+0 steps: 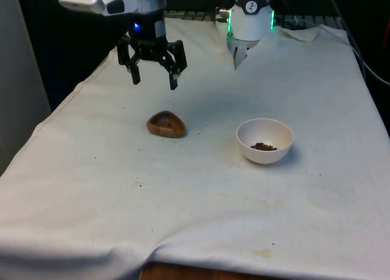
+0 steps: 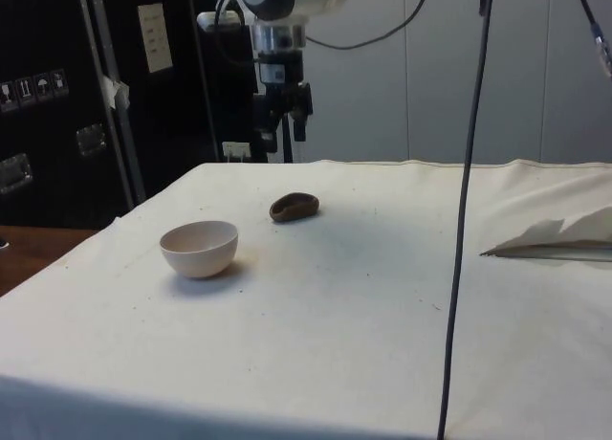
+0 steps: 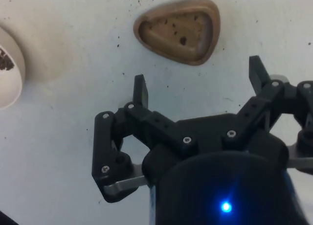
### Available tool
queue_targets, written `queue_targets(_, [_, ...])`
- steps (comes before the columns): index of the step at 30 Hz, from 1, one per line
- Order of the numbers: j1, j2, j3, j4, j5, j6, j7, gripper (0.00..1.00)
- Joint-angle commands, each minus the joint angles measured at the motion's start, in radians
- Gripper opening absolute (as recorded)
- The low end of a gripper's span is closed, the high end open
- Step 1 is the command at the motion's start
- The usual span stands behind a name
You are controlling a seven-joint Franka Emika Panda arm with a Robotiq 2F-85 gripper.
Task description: Pour the coffee beans from the cup into the bowl.
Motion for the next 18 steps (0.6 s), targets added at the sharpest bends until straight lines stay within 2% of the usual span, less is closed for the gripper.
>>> queue_targets(1, [0.001, -0.006, 0.000, 0.000, -0.005, -0.004, 0.005, 1.00])
queue_targets(2, [0.011, -0.020, -0.008, -0.002, -0.027, -0.015, 0.025, 1.00])
queue_targets(9, [0.019, -0.059, -0.007, 0.001, -0.067, -0.041, 0.056, 1.00])
queue_targets(10, [0.020, -0.064, -0.007, 0.002, -0.071, -0.044, 0.060, 1.00])
queue_targets(11, [0.012, -0.057, 0.000, 0.003, -0.054, -0.038, 0.044, 1.00])
queue_targets(12, [0.022, -0.068, -0.007, 0.002, -0.075, -0.047, 0.063, 1.00])
queue_targets(18, [0.018, -0.067, -0.003, 0.003, -0.078, -0.047, 0.063, 1.00])
